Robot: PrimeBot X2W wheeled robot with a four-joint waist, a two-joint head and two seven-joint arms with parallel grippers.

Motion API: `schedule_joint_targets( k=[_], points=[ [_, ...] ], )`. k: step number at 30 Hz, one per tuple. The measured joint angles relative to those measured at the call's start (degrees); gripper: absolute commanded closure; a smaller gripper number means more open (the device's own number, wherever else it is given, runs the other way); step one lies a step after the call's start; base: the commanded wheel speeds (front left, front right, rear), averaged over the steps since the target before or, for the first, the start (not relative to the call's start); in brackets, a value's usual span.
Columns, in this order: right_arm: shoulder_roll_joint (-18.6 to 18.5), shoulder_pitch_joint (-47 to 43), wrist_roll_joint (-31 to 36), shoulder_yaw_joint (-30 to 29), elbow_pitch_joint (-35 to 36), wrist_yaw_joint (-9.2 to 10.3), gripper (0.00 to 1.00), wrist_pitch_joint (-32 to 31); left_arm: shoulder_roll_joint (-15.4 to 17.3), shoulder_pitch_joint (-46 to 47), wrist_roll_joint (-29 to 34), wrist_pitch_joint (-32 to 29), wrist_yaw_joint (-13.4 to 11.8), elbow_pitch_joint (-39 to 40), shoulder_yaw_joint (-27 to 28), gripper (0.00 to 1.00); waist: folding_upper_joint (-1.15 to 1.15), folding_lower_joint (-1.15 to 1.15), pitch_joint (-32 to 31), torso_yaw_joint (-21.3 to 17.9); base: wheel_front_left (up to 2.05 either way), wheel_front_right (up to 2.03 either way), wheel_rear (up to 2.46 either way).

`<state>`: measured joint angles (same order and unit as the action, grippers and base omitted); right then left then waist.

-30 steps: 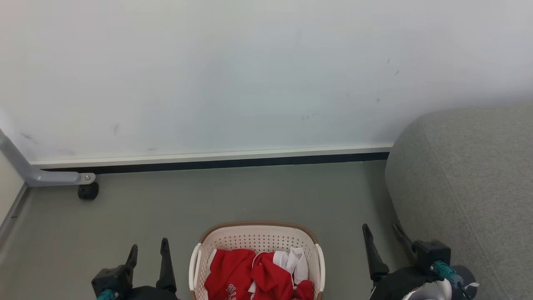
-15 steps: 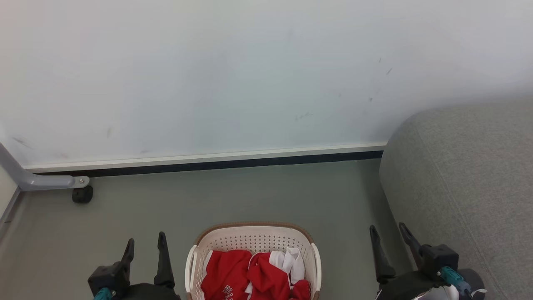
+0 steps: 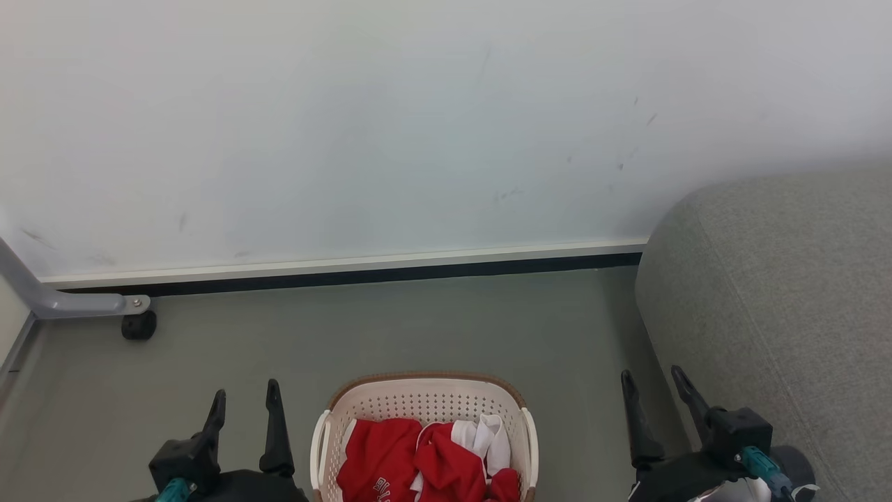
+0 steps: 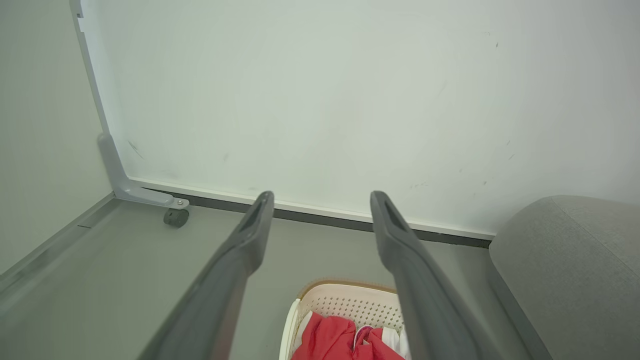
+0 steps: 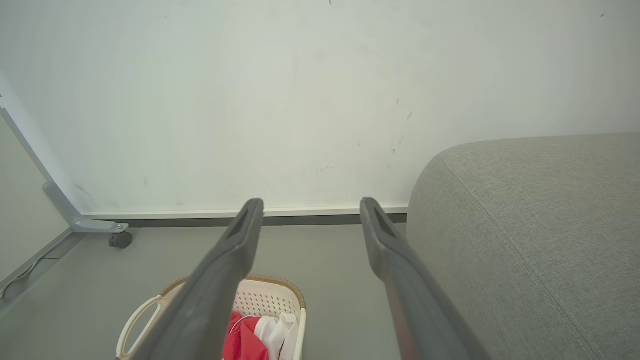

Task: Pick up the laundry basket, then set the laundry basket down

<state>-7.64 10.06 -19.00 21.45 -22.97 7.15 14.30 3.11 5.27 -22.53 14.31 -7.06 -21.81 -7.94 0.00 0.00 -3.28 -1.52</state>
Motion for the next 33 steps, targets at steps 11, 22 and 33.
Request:
schedule_joint_targets(
  k=[11, 22, 33],
  points=[
    [0.4, -0.6, 1.4, -0.9, 1.3, 0.00, 0.00, 0.0, 0.0, -0.9, 1.0, 0.0, 0.0, 1.1, 0.0, 0.00, 0.00, 0.00, -0.1, 0.2, 0.00, 0.00, 0.00],
    [0.7, -1.4, 2.0, -1.8, 2.1, 0.00, 0.00, 0.0, -0.1, -1.1, 1.1, 0.0, 0.0, 2.2, 0.2, 0.00, 0.00, 0.00, -0.1, 0.3, 0.00, 0.00, 0.00],
    [1.0, -1.6, 2.9, -2.1, 2.3, -0.01, 1.00, -0.1, -0.3, -1.4, 1.5, 0.0, 0.0, 2.2, 0.2, 1.00, 0.00, 0.00, 0.0, 0.5, 0.00, 0.00, 0.00]
  ],
)
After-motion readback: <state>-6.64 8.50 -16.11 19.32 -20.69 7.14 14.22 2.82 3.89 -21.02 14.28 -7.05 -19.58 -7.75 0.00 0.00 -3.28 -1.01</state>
